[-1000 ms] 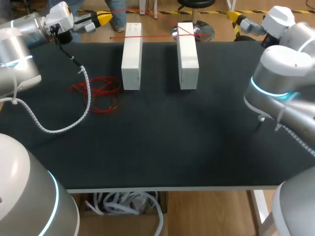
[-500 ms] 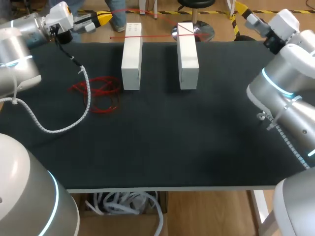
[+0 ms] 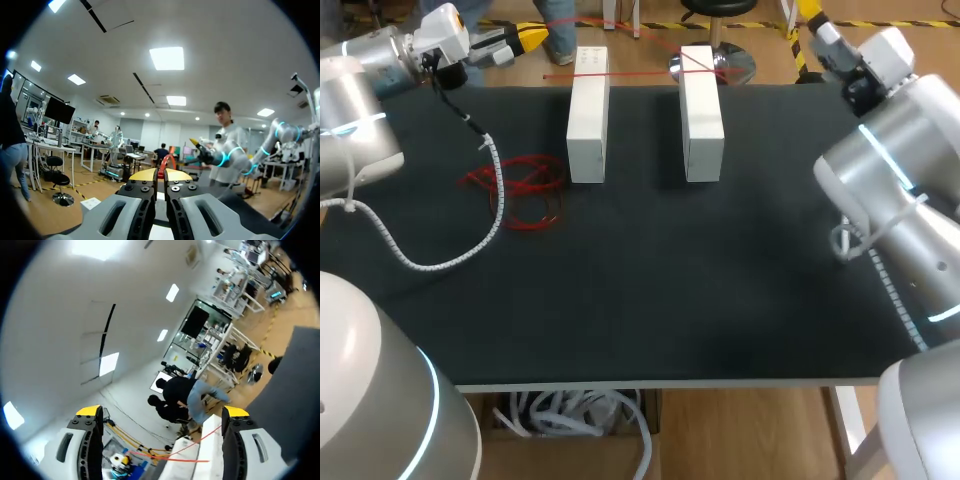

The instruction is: Grab the tape and strap the tape.

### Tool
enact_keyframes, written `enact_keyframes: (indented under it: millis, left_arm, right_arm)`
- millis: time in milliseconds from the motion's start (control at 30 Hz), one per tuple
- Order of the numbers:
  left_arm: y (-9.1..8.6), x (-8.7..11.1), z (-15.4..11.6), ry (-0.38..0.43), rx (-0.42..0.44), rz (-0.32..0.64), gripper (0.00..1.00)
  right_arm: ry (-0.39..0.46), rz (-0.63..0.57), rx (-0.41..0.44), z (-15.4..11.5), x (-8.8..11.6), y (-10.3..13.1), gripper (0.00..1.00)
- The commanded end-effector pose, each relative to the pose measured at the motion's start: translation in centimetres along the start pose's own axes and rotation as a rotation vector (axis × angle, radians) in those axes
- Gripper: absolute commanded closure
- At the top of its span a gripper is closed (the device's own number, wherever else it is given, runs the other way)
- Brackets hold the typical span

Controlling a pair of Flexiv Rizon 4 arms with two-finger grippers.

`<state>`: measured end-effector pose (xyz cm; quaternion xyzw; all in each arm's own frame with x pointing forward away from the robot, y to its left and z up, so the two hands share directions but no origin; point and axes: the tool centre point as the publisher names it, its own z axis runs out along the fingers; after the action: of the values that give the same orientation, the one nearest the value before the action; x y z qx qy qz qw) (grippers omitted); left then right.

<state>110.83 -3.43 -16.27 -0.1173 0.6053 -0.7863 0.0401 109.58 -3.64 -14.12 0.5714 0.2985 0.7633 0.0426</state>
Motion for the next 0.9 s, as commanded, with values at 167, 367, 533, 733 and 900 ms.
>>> enact_keyframes:
  millis: [167, 367, 533, 733, 900]
  left_arm:
    - [0.0, 0.0, 0.0, -0.001, 0.001, 0.001, 1.00]
    - [0.0, 0.0, 0.0, -0.001, 0.001, 0.001, 1.00]
    - [0.0, 0.0, 0.0, -0.001, 0.001, 0.001, 1.00]
    - [0.0, 0.0, 0.0, -0.001, 0.001, 0.001, 1.00]
    - [0.0, 0.0, 0.0, -0.001, 0.001, 0.001, 1.00]
  right_arm:
    - [-0.188, 0.260, -0.272, -0.2, 0.6, 0.0, 0.00]
    - [-0.186, 0.325, -0.239, 0.2, 0.2, -1.3, 0.00]
    - [-0.111, 0.385, -0.223, 1.0, 1.0, -2.7, 0.00]
    - [-0.070, 0.453, -0.179, 0.9, 1.7, -4.6, 0.00]
    - [-0.078, 0.509, -0.164, 0.5, 2.0, -5.0, 0.00]
